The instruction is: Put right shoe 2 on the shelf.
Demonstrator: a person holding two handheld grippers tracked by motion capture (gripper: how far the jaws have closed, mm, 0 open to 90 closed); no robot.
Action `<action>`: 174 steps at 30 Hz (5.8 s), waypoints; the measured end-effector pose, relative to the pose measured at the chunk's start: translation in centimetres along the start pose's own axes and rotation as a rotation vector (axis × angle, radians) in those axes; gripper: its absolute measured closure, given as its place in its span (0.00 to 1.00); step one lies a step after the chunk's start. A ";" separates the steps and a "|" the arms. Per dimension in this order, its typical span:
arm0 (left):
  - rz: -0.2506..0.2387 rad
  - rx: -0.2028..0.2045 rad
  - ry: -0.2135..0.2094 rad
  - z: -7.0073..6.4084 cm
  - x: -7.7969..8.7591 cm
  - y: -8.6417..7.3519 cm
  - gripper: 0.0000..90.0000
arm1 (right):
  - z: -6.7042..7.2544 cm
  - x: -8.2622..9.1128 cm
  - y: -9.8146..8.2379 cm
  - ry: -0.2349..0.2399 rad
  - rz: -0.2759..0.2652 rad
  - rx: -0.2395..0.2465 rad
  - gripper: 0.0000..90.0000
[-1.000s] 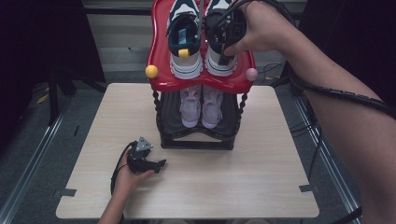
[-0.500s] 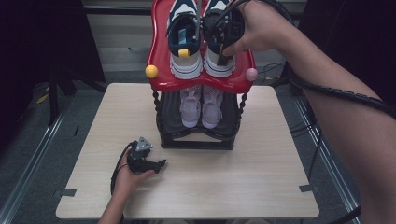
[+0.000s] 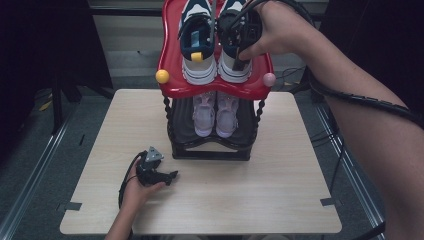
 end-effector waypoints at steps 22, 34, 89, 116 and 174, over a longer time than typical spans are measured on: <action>0.003 -0.006 0.001 0.1 -0.1 0.1 0.16 | 0.0 0.4 0.4 0.044 -0.022 -0.116 0.41; 0.003 -0.004 -0.004 0.1 -0.1 0.1 0.16 | 0.4 2.0 0.1 0.128 -0.052 -0.184 0.17; -0.006 0.007 -0.004 0.1 -0.2 0.2 0.16 | 3.4 4.1 -8.4 0.188 0.030 -0.247 0.20; -0.005 0.006 -0.004 0.1 -0.2 0.2 0.16 | 6.0 3.5 -13.5 0.204 0.084 -0.271 0.21; -0.006 0.009 -0.006 0.1 -0.2 0.2 0.16 | 12.1 -5.5 -18.3 0.236 0.091 -0.302 0.21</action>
Point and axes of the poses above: each handheld gripper's, and its own axes: x roughly backward along the jaws, y roughly out of its top, z roughly to its left, the point moved 9 cm from there along -x, roughly forward along the jaws, and after that the axes turned 5 degrees about -y, right-handed, at the moved point
